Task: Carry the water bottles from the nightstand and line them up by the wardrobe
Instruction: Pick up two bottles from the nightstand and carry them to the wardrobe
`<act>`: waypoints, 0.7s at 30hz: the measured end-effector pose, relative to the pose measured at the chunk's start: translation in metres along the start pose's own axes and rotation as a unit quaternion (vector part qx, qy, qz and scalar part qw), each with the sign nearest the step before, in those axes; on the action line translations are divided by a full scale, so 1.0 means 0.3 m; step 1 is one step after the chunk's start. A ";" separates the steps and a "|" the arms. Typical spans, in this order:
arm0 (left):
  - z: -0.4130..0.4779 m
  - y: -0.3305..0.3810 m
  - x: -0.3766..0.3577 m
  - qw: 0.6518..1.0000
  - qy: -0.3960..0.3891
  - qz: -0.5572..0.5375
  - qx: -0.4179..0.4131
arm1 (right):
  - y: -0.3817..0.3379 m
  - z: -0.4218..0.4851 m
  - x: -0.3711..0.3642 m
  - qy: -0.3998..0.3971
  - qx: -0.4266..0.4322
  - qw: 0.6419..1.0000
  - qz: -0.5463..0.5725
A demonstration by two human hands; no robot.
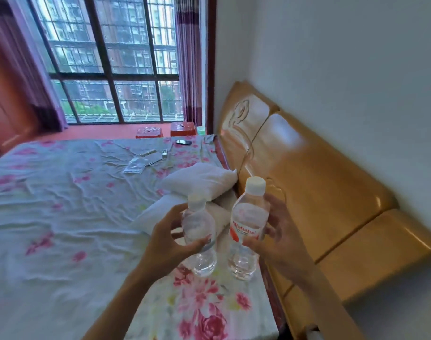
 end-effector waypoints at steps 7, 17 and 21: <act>-0.094 -0.069 0.367 0.997 0.067 0.021 0.020 | -0.068 0.083 -0.339 -0.074 0.009 0.997 0.021; -0.263 -0.120 0.920 0.986 0.135 0.081 0.062 | -0.214 0.209 -0.872 -0.212 0.056 0.976 0.008; -0.320 -0.144 1.092 0.981 0.126 0.124 0.075 | -0.303 0.266 -1.084 -0.249 0.079 0.965 0.021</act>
Point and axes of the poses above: each hand's wrist, its own z-axis towards the middle knuckle, its own x-axis out of the back of the hand, y = z × x, the point moved 6 cm from there along z, towards the middle knuckle, and after that the axes turned 1 degree about -x, right-handed, at the moved point
